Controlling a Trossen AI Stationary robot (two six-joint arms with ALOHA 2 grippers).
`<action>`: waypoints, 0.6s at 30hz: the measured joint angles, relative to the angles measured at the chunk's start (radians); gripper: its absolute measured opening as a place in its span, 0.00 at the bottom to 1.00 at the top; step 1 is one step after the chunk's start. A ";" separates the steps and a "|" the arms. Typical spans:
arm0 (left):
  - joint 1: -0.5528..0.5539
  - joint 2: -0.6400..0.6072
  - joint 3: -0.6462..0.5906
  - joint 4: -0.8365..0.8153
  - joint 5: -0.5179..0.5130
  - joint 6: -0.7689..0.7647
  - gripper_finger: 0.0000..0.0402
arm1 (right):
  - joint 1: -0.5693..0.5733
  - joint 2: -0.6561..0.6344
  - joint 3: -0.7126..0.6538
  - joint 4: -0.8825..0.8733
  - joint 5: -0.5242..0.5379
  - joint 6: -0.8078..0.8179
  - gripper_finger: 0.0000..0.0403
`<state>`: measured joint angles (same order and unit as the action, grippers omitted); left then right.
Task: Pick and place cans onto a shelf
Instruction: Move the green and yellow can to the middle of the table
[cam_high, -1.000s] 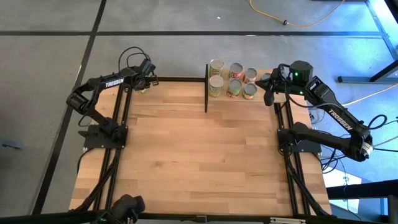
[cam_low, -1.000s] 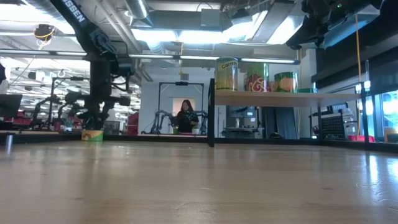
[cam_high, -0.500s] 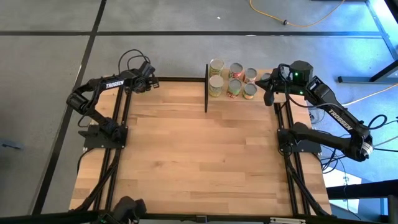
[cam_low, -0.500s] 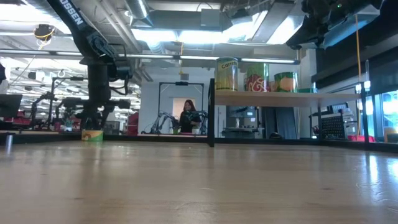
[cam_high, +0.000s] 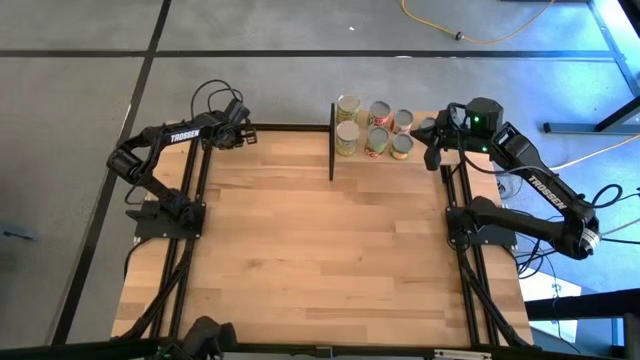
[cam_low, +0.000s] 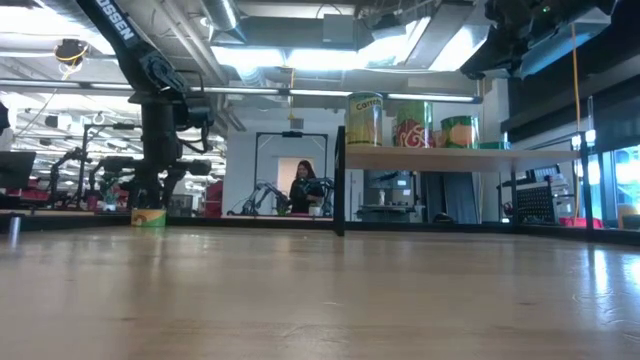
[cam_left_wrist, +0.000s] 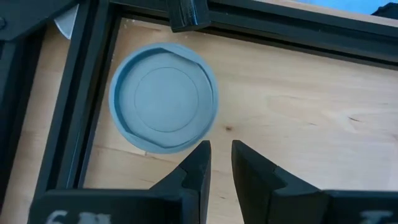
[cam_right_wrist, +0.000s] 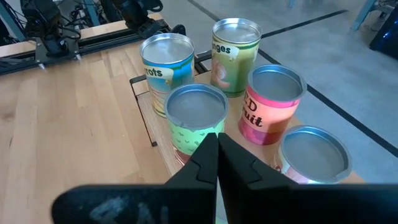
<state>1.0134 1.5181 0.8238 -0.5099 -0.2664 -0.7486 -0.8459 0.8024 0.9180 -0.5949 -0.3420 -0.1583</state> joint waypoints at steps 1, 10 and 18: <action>0.000 0.000 0.000 0.000 0.001 0.000 0.14 | 0.000 0.000 0.000 0.000 0.000 0.010 0.02; -0.001 0.000 0.000 0.036 -0.010 0.024 0.14 | 0.000 0.000 0.000 -0.001 0.000 0.065 0.02; -0.001 0.000 0.000 0.029 -0.057 0.025 0.14 | 0.000 0.001 0.000 -0.001 0.000 0.132 0.02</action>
<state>1.0124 1.5181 0.8238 -0.4805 -0.3236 -0.7239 -0.8458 0.8032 0.9180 -0.5957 -0.3417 -0.0265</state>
